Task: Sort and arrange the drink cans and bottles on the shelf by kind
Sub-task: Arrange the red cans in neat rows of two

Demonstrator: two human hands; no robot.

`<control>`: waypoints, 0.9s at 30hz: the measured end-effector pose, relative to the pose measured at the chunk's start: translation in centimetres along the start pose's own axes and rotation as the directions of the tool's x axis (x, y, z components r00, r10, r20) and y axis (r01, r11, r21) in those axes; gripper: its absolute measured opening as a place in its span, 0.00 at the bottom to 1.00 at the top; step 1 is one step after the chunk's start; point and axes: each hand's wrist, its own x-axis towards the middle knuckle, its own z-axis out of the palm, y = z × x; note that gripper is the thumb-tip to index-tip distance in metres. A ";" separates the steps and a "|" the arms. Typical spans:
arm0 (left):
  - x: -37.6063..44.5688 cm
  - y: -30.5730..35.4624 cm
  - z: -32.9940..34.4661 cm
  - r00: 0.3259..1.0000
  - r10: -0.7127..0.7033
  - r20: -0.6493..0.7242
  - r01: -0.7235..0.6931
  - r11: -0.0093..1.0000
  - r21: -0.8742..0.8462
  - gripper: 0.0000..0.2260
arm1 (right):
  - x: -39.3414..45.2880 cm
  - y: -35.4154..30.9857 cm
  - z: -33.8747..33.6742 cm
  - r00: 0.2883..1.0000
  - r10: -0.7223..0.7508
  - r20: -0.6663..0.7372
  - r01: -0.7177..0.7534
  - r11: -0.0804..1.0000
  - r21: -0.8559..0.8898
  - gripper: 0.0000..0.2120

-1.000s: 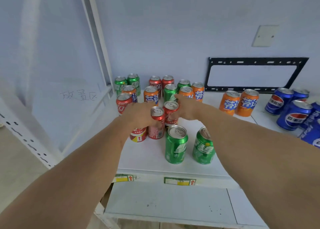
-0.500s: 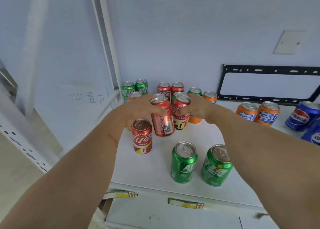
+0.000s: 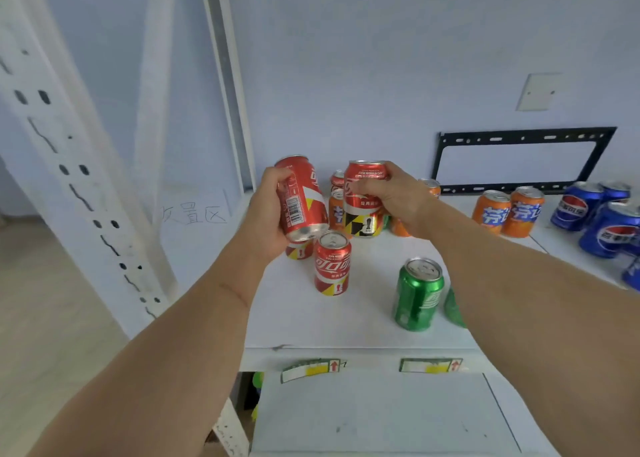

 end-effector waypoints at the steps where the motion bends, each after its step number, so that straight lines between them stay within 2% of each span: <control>1: -0.4 -0.1 -1.0 1.000 0.001 -0.013 -0.001 1.000 0.022 0.20 | -0.8 0.0 0.8 1.000 0.000 -0.024 0.000 1.000 0.003 0.26; 4: -2.1 -0.5 -3.4 0.999 0.042 0.026 -0.045 0.991 0.129 0.30 | -3.0 0.4 3.1 0.996 -0.011 -0.085 0.010 1.000 -0.018 0.23; 6: -3.0 -0.9 -4.8 0.996 0.062 0.057 -0.071 0.981 0.178 0.30 | -4.4 1.0 4.4 0.994 -0.011 -0.105 0.007 0.999 -0.037 0.22; 9: -4.2 -1.5 -6.1 0.994 0.106 0.024 -0.108 0.935 0.337 0.23 | -6.6 2.2 6.0 0.993 0.027 -0.114 -0.035 0.997 -0.067 0.30; 13: -5.4 -3.0 -7.5 0.986 0.163 -0.037 -0.121 0.848 0.515 0.26 | -8.9 3.9 7.5 0.987 0.084 -0.140 -0.096 0.992 -0.080 0.40; 17: -5.7 -4.6 -8.7 0.991 0.121 -0.064 -0.071 0.852 0.518 0.25 | -10.1 5.7 8.4 0.982 0.136 -0.131 -0.149 0.985 -0.089 0.42; 19: -5.7 -5.2 -9.0 0.995 0.081 -0.058 -0.036 0.836 0.548 0.26 | -10.6 6.3 8.5 0.980 0.143 -0.142 -0.159 0.981 -0.115 0.38; 21: -5.5 -5.9 -9.3 0.999 0.034 -0.042 -0.006 0.840 0.543 0.28 | -10.9 7.0 8.6 0.978 0.146 -0.151 -0.165 0.978 -0.126 0.34; 27: -5.3 -7.0 -10.5 0.999 -0.035 0.034 0.016 0.891 0.454 0.34 | -11.5 8.4 8.6 0.979 0.135 -0.155 -0.159 0.976 -0.150 0.35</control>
